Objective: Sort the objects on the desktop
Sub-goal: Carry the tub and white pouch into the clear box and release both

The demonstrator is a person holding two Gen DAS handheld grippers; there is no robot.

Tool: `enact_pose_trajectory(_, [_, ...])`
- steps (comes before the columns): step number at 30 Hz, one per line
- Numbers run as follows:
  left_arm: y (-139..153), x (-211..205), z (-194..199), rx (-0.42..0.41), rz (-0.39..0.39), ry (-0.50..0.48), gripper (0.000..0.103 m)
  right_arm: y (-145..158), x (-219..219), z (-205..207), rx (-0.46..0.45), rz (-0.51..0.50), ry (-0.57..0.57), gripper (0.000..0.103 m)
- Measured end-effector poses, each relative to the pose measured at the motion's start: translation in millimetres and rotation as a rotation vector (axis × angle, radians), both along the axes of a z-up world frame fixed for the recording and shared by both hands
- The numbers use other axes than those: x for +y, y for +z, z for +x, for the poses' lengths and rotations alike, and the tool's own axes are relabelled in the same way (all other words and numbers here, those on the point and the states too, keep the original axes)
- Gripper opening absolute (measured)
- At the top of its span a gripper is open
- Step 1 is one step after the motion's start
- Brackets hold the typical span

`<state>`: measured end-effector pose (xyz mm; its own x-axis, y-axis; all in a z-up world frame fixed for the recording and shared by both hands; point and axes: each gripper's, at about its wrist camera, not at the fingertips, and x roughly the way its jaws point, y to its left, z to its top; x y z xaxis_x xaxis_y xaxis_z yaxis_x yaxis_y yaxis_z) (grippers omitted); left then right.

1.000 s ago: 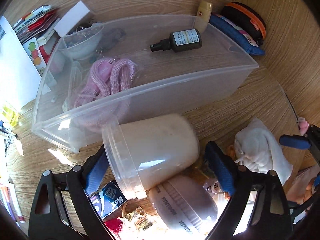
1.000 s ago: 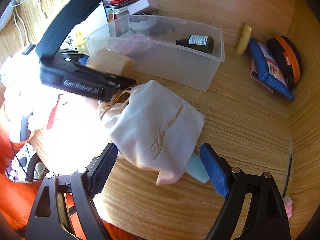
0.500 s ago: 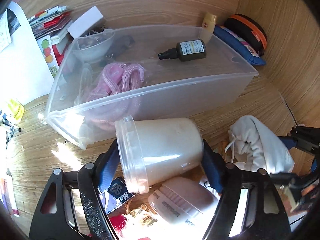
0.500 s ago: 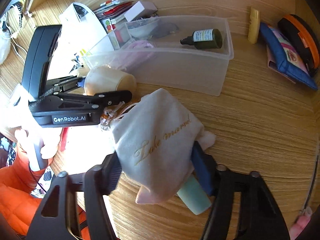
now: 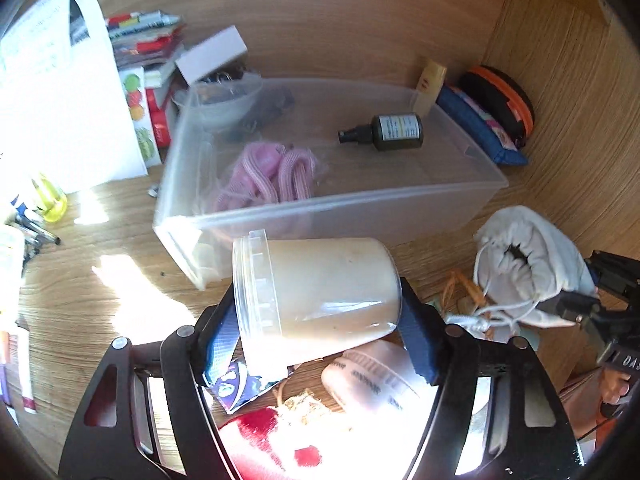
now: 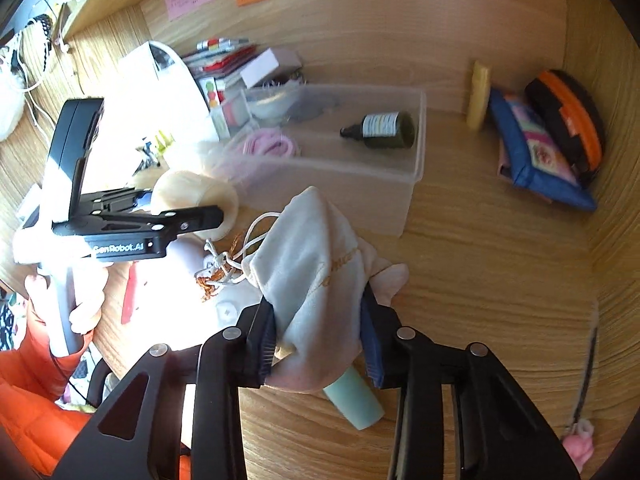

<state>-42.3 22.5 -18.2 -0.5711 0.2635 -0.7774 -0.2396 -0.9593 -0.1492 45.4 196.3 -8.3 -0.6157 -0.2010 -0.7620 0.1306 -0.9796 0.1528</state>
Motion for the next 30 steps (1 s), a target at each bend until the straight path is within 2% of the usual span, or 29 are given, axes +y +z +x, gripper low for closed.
enact_pose_trajectory(13, [48, -27, 6, 0.113, 0.037, 0.044, 0.071, 46, 9, -6, 0.126, 0.014, -0.031, 0.033])
enact_pose_trajectory(16, [59, -31, 1, 0.151, 0.021, 0.06, 0.066, 53, 11, -14, 0.148, 0.011, -0.034, 0.033])
enact_pose_trajectory(19, [60, -37, -10, 0.134, 0.054, 0.05, 0.065, 57, 11, -24, 0.165, 0.02, -0.03, 0.033])
enact_pose_trajectory(24, [63, -31, -17, 0.187, -0.009, 0.046, 0.065, 56, 10, -45, 0.161, 0.035, -0.023, 0.033])
enact_pose_trajectory(30, [61, -29, -42, 0.165, -0.002, 0.043, 0.065, 53, 10, -72, 0.146, 0.027, -0.014, 0.033])
